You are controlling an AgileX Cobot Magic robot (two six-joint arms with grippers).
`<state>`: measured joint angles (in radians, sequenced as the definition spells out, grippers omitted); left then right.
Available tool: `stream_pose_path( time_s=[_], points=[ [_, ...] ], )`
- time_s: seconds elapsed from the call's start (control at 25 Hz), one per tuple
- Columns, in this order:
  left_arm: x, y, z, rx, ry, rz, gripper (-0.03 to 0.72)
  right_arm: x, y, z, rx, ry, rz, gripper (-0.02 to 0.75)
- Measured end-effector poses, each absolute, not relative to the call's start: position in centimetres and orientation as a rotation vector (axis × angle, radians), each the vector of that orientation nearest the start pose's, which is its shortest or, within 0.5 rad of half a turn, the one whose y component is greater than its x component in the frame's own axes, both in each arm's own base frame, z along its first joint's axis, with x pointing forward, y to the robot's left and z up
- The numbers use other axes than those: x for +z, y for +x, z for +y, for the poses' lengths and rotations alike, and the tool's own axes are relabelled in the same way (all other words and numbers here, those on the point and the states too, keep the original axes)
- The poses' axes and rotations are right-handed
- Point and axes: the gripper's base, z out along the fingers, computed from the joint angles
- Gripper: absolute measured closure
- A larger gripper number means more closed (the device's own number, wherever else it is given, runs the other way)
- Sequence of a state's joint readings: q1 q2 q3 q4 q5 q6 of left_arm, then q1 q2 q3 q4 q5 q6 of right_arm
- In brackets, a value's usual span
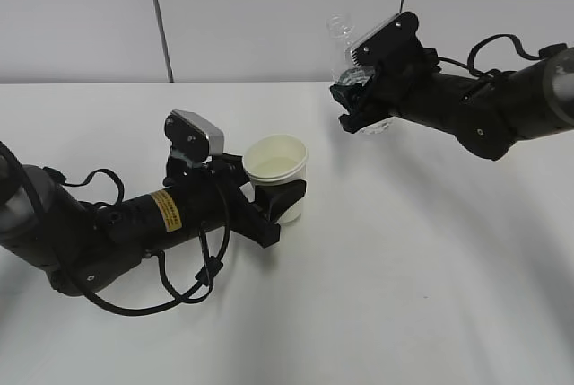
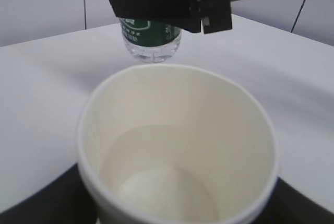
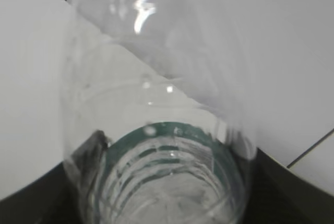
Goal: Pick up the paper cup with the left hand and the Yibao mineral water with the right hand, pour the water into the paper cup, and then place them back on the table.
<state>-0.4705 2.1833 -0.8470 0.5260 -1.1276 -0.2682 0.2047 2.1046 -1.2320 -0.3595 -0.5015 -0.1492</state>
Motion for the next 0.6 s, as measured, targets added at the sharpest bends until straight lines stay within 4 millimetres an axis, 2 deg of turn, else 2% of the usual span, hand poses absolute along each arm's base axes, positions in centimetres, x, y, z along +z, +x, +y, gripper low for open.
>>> stream_pose_path(
  time_s=[0.24,0.6],
  points=[
    [8.65,31.55,-20.56,-0.763,0.717,1.642,0.246,15.34,44.24,10.42,0.061,-0.571,1.834,0.247],
    [8.71,31.97,-20.22,-0.730,0.663,1.650,0.246,15.15,44.23,10.24,0.127,-0.448,1.893,0.247]
  ],
)
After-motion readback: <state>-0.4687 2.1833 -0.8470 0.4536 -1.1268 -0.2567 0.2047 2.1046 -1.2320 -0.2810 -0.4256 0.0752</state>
